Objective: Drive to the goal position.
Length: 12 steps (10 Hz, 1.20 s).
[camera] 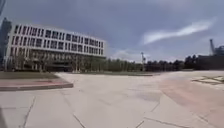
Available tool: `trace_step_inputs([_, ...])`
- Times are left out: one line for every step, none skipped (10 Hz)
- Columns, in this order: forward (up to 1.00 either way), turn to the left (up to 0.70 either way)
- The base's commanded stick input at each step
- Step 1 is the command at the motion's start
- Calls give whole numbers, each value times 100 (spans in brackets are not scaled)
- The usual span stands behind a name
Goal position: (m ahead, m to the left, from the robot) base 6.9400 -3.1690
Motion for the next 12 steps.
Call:
trace_step_inputs([100,0])
trace_step_inputs([100,0])
trace_step_inputs([100,0])
trace_step_inputs([100,0])
trace_step_inputs([100,0])
trace_step_inputs([100,3])
trace_step_inputs([100,27])
trace_step_inputs([100,40])
trace_step_inputs([100,40])
trace_step_inputs([100,40])
trace_step_inputs([100,31])
trace_step_inputs([100,16])
